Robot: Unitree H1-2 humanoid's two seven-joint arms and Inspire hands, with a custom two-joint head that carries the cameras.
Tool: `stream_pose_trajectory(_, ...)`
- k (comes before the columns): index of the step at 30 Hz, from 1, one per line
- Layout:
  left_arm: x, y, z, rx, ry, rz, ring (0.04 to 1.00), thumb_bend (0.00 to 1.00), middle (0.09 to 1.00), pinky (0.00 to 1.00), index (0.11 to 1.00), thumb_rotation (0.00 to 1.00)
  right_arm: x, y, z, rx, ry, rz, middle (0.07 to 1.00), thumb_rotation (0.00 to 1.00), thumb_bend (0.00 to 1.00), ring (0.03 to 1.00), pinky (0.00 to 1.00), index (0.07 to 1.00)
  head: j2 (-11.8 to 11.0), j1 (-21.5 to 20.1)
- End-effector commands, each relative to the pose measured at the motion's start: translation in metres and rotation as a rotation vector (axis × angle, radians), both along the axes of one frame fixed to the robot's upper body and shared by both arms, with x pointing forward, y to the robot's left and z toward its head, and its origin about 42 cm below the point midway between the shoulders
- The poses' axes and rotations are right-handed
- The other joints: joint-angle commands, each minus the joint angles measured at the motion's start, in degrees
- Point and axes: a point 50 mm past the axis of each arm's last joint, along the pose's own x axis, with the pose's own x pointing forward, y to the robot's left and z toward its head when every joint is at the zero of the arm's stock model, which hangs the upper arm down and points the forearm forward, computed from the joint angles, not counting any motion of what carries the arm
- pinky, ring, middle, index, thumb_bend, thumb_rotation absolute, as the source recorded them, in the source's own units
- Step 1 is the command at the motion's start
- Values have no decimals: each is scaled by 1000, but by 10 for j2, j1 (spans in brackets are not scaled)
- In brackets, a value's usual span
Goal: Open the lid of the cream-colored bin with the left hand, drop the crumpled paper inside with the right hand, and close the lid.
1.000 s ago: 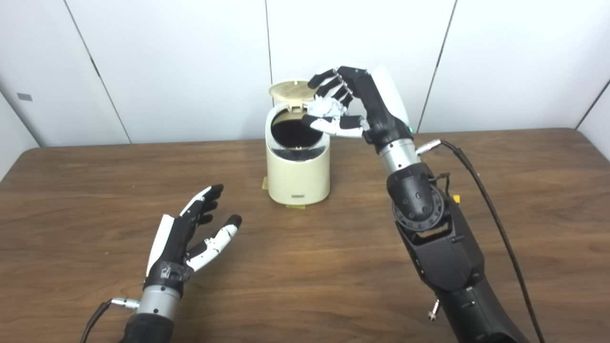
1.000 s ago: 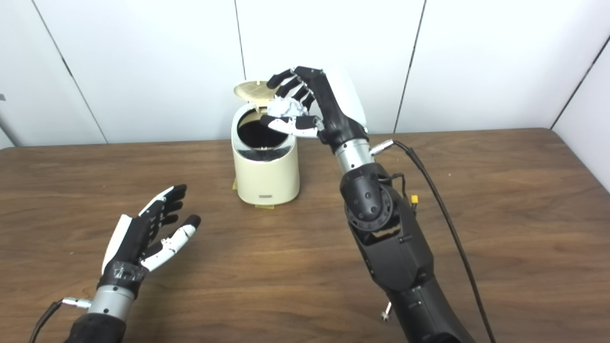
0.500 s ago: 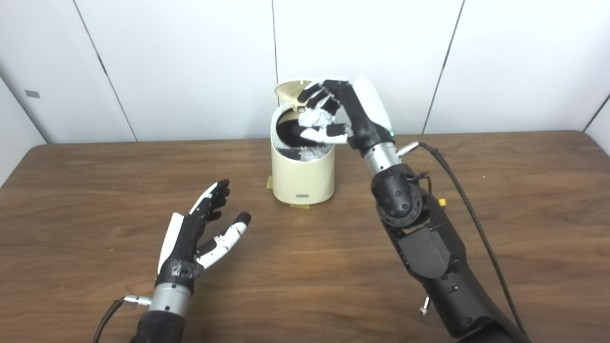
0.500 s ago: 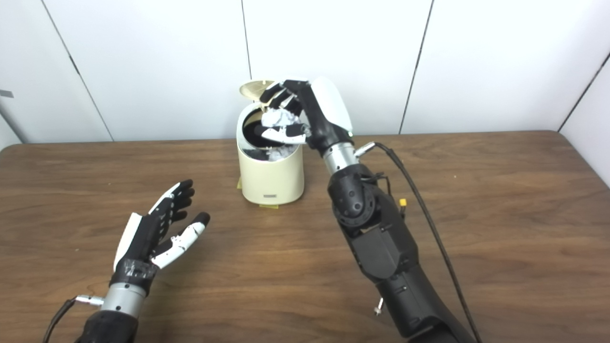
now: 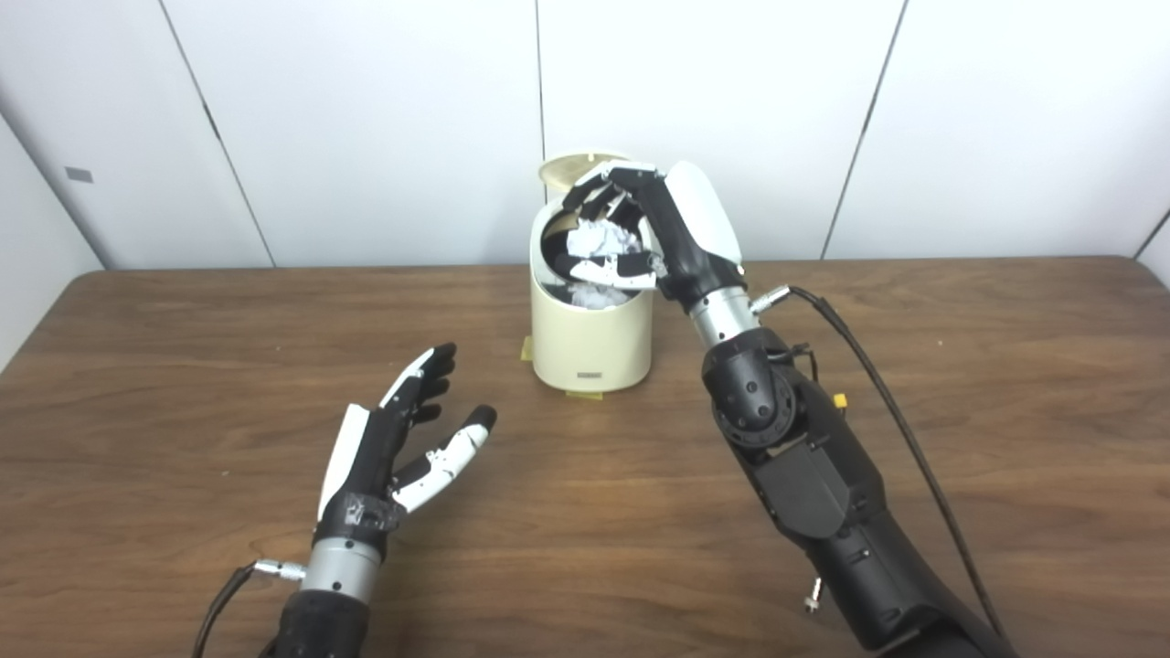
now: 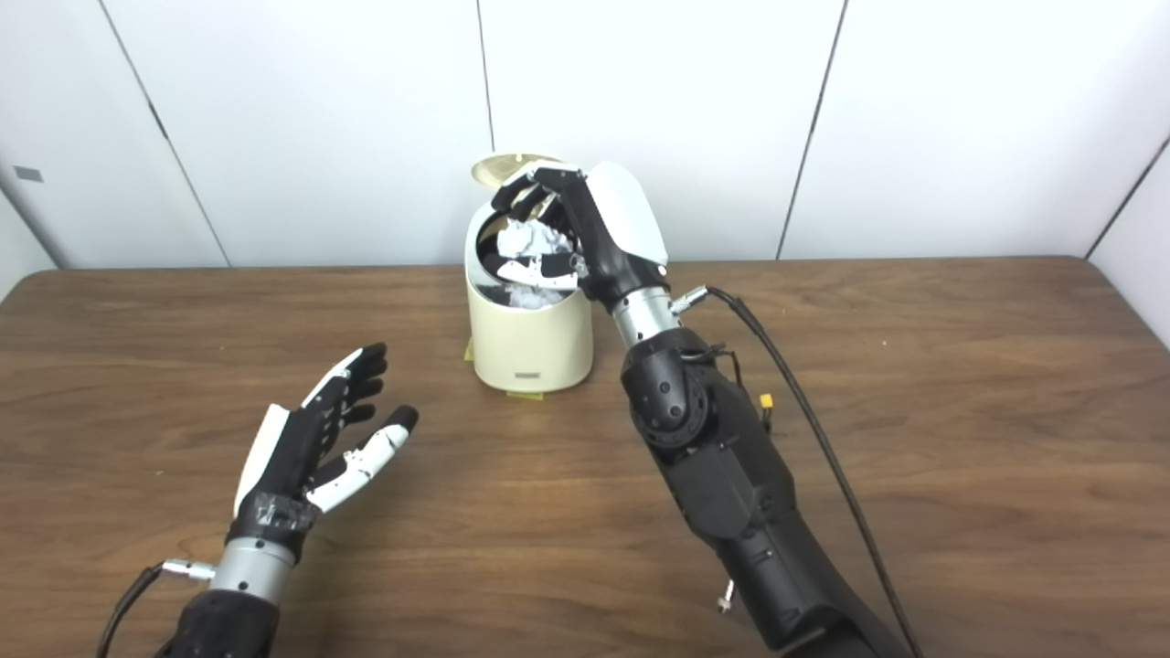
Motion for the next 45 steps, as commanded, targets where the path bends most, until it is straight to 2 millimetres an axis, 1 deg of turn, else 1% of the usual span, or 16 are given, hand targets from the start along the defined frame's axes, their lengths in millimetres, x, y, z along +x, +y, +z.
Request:
stream_pose_trajectory(1, 1, -2, 17, 0, -75, 3, 900, 598, 908, 866, 942, 476, 7, 4, 27, 42, -79, 2, 495, 0, 491, 372, 320, 540, 0, 0)
stream_pose_trajectory(8, -2, 1, 17, -15, -68, 13, 898, 597, 904, 860, 942, 467, 16, -2, 10, 93, -38, -42, 498, 0, 491, 388, 302, 547, 1, 2)
stream_pose_trajectory(14, -4, 3, 19, -7, -71, 12, 891, 600, 904, 851, 944, 475, 20, -4, 1, 82, -17, -15, 507, 0, 514, 429, 470, 520, 4, 6)
stream_pose_trajectory(15, -4, 3, 19, -6, -70, 13, 892, 600, 904, 853, 944, 472, 20, -4, -1, 82, -9, -10, 507, 0, 522, 501, 479, 502, 4, 4)
stream_pose_trajectory(17, -4, 4, 18, -8, -68, 15, 892, 597, 903, 854, 943, 462, 20, -4, -4, 81, -3, 1, 638, 105, 521, 592, 507, 497, 5, 3)
stream_pose_trajectory(21, -2, 3, 16, -11, -69, 12, 886, 604, 903, 839, 944, 458, 19, -3, -6, 54, -7, 26, 698, 138, 523, 667, 555, 497, 3, 6)
stream_pose_trajectory(22, -2, 2, 17, -12, -69, 10, 886, 601, 904, 837, 944, 456, 19, -2, -6, 48, -13, 31, 707, 127, 679, 679, 563, 580, 3, 6)
stream_pose_trajectory(23, -2, 2, 17, -14, -70, 8, 886, 600, 904, 843, 943, 453, 19, -2, -7, 44, -19, 35, 718, 128, 766, 689, 565, 623, 2, 7)
stream_pose_trajectory(24, -2, 2, 17, -12, -69, 7, 886, 599, 903, 846, 943, 451, 19, -2, -7, 39, -25, 37, 727, 130, 823, 698, 567, 649, 2, 7)
stream_pose_trajectory(27, -1, 2, 17, -5, -70, 8, 890, 604, 900, 853, 945, 461, 19, -3, -7, 28, -31, 33, 735, 140, 874, 724, 586, 666, 1, 6)
stream_pose_trajectory(30, -1, 1, 17, -4, -70, 9, 889, 604, 898, 851, 944, 467, 19, -4, -6, 23, -24, 23, 740, 153, 885, 724, 592, 671, 1, 7)
stream_pose_trajectory(34, -1, 1, 17, -11, -70, 6, 888, 599, 901, 844, 944, 459, 19, -5, -6, 15, -29, 14, 739, 150, 891, 711, 577, 667, 0, 6)
stream_pose_trajectory(40, -2, 0, 17, -9, -71, 4, 891, 597, 903, 856, 948, 458, 17, -7, -5, 21, -43, 17, 726, 132, 874, 710, 598, 668, 1, 5)
stream_pose_trajectory(43, -1, 1, 17, -6, -72, 4, 897, 603, 902, 865, 949, 469, 16, -8, -4, 80, -72, 16, 654, 38, 832, 619, 540, 621, 1, 5)
stream_pose_trajectory(44, -1, 1, 17, -5, -72, 3, 899, 602, 903, 868, 950, 469, 16, -8, -3, 112, -81, 11, 586, 19, 678, 517, 474, 571, 1, 4)
stream_pose_trajectory(45, -1, 1, 17, -4, -72, 2, 900, 603, 905, 869, 951, 473, 14, -8, -2, 133, -95, 3, 540, 7, 582, 451, 419, 540, 1, 4)
